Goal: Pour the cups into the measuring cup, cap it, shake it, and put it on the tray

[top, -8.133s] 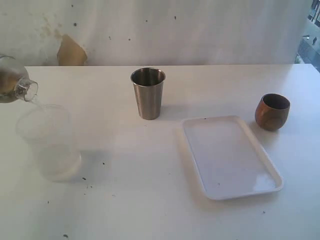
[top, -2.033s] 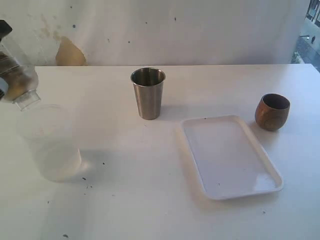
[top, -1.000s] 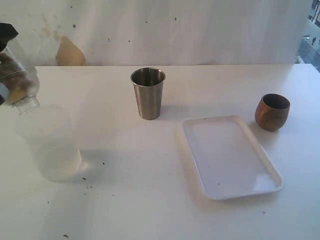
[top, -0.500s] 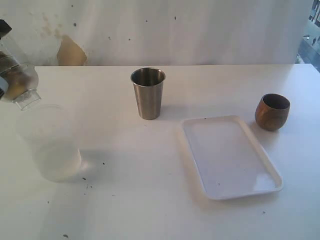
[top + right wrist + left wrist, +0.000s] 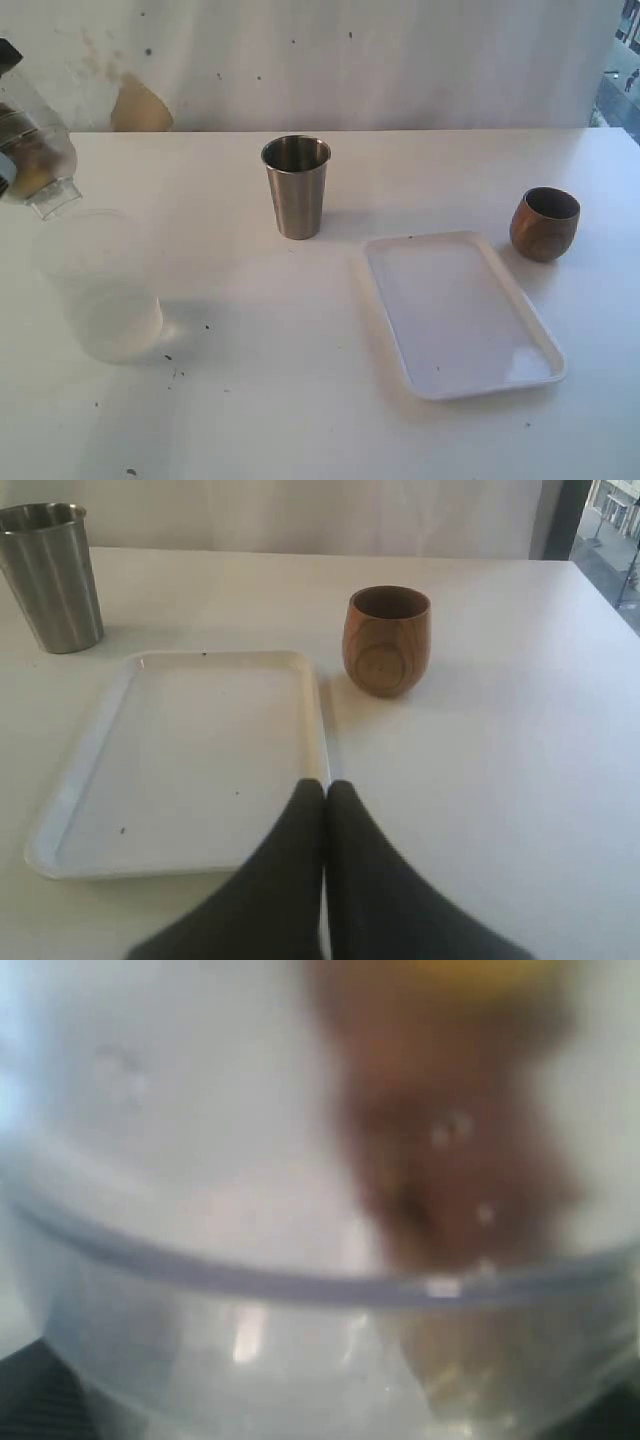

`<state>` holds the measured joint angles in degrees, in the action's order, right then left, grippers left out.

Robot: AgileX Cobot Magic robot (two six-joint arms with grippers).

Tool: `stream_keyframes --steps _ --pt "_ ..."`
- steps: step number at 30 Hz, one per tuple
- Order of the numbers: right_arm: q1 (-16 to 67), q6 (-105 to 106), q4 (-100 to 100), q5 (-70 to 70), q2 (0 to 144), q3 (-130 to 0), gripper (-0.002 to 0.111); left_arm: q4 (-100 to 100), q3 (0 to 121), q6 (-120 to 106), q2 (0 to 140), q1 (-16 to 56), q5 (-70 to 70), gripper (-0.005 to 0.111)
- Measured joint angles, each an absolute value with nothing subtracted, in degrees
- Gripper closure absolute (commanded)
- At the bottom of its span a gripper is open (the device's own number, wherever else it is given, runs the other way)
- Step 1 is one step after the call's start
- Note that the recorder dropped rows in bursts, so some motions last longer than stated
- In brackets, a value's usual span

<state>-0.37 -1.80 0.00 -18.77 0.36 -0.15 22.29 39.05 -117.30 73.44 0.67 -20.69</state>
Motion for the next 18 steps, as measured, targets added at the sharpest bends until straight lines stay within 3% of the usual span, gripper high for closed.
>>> stream_keyframes --steps 12,18 --pt "-0.4 -2.1 0.0 -18.8 0.4 -0.2 0.108 22.2 39.3 -115.4 73.4 0.7 -24.6 0.106" --pt "-0.4 -2.1 0.0 -18.8 0.4 -0.2 0.108 10.2 39.3 -76.9 73.4 0.7 -22.9 0.106"
